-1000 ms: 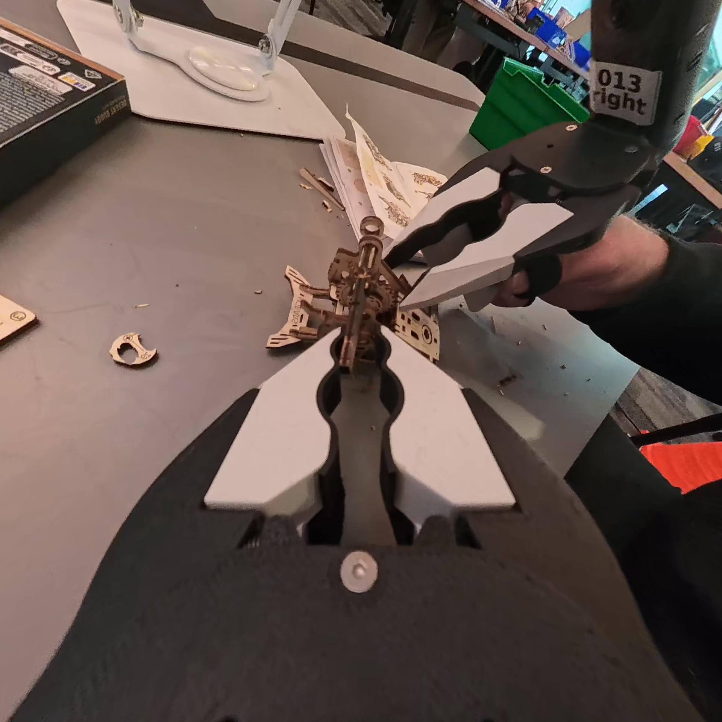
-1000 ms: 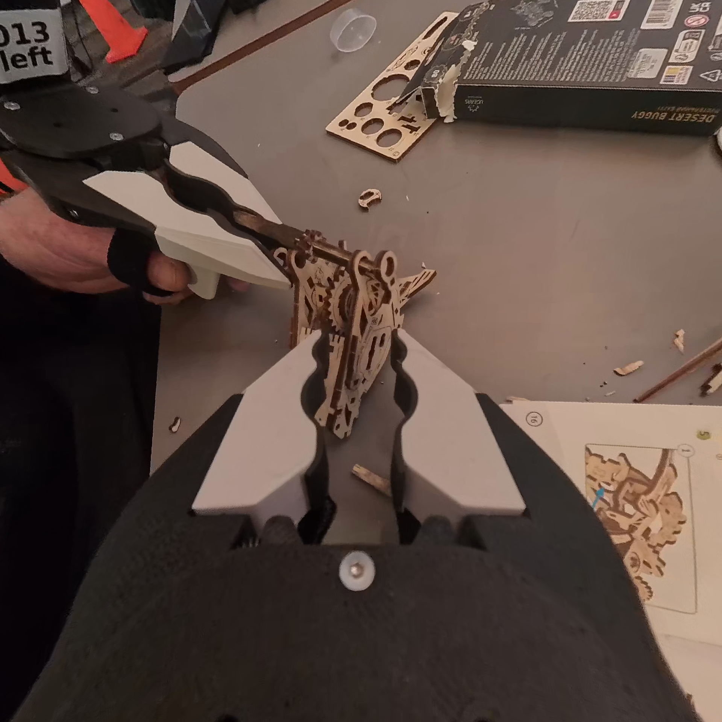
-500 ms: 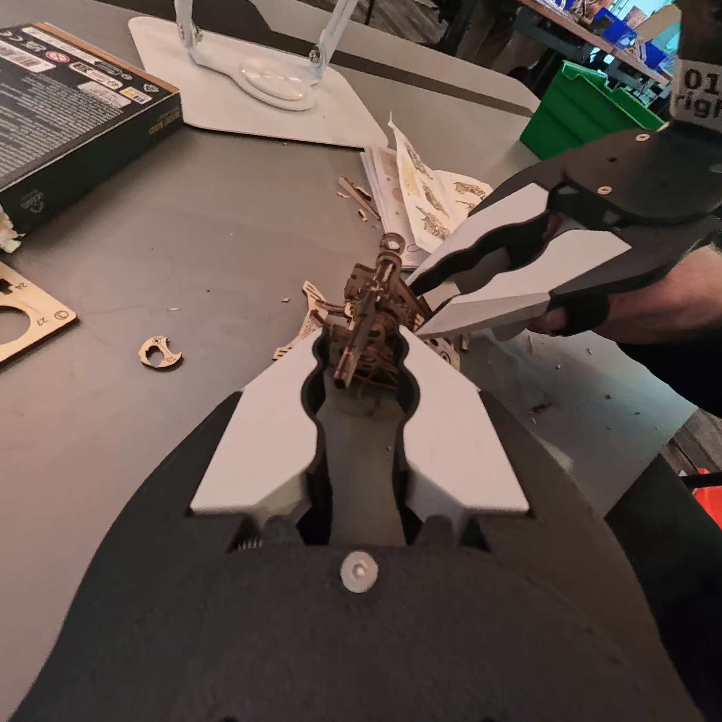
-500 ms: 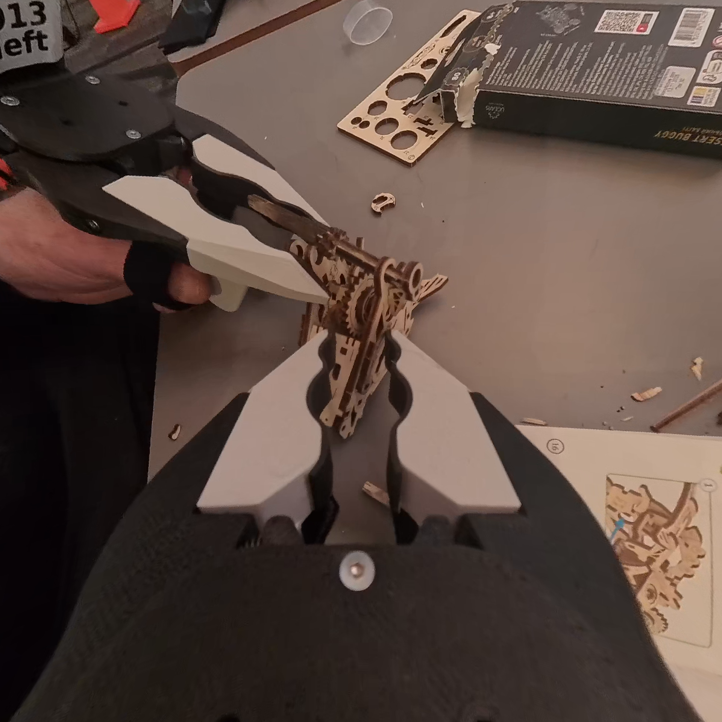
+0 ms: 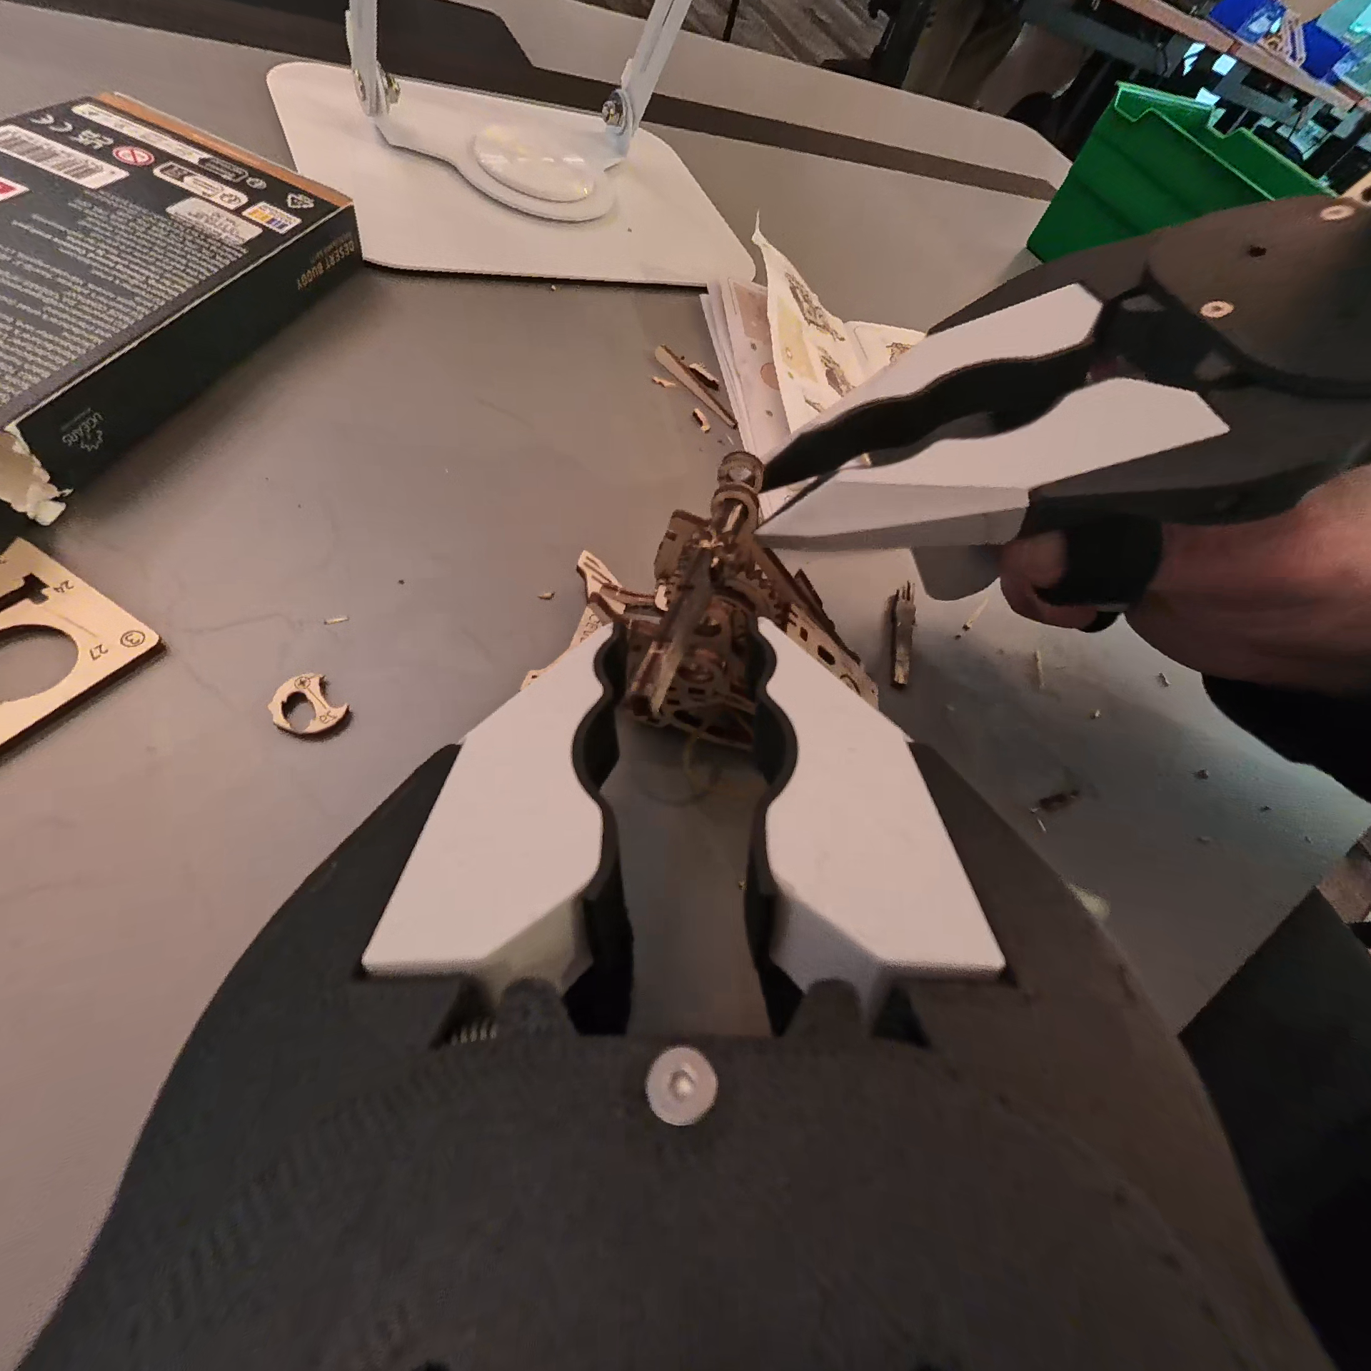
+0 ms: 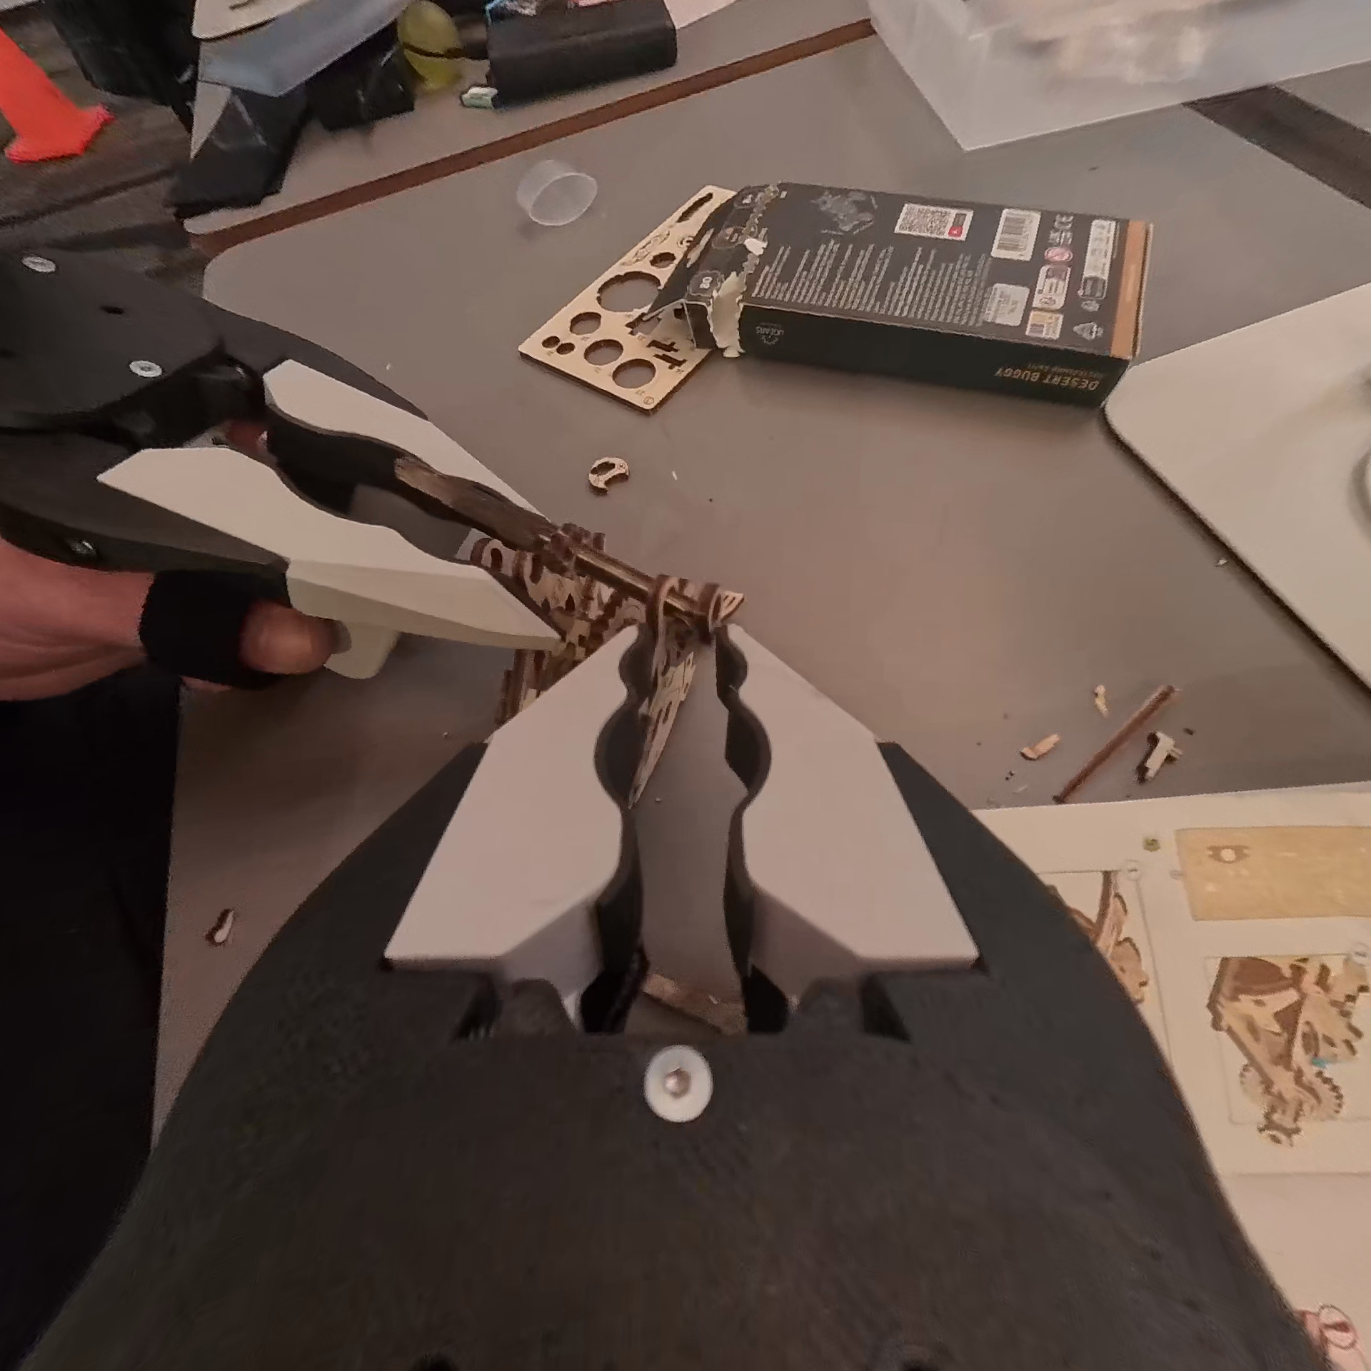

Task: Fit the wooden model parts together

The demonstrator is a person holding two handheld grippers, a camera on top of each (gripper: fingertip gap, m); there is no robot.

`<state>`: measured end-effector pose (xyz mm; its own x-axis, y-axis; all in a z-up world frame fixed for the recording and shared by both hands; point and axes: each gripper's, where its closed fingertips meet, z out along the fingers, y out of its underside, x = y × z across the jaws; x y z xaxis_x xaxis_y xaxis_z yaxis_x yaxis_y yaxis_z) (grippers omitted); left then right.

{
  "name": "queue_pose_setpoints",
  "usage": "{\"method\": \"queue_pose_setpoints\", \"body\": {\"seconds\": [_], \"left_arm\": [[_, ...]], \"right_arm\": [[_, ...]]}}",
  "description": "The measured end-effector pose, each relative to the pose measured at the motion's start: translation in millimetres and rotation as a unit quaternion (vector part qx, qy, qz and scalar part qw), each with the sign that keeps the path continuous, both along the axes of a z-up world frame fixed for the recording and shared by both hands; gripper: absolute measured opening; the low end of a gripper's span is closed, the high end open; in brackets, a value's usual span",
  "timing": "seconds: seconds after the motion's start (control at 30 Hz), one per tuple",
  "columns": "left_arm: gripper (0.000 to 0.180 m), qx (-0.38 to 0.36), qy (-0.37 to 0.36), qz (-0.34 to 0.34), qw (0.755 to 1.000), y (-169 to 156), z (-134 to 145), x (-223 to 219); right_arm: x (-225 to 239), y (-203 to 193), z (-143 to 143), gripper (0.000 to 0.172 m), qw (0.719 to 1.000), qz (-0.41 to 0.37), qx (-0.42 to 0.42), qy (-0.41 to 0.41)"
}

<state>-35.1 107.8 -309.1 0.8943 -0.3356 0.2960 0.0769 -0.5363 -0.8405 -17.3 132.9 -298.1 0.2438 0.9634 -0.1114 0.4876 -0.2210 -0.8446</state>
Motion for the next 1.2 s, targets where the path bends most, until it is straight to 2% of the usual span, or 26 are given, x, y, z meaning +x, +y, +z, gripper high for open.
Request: {"method": "queue_pose_setpoints", "body": {"seconds": [0.17, 0.27, 0.37, 0.8, 1.2], "left_arm": [[0.029, 0.005, 0.01, 0.002, 1.0, 2.5, 1.3, 1.9], [0.029, 0.004, 0.013, -0.005, 1.0, 2.6, 0.7, 6.1], [0.029, 0.009, 0.016, -0.002, 1.0, 4.2, 0.2, 7.8], [0.027, 0.032, 0.046, 0.0, 0.998, 4.3, 2.3, 8.4], [0.027, 0.035, 0.044, -0.002, 0.998, 2.4, 3.3, 5.0]], "right_arm": [[0.5, 5.3, -2.8, 0.017, 1.0, -0.02, 0.012, -0.016], [-1.0, 8.6, -6.7, 0.028, 0.999, -0.033, 0.02, -0.031], [-3.7, 8.0, -8.2, 0.018, 0.998, -0.035, 0.026, -0.033], [-1.6, 16.3, -10.2, 0.015, 0.997, -0.066, 0.033, -0.031], [-4.1, 13.3, -9.8, 0.016, 0.998, -0.053, 0.02, -0.021]]}}
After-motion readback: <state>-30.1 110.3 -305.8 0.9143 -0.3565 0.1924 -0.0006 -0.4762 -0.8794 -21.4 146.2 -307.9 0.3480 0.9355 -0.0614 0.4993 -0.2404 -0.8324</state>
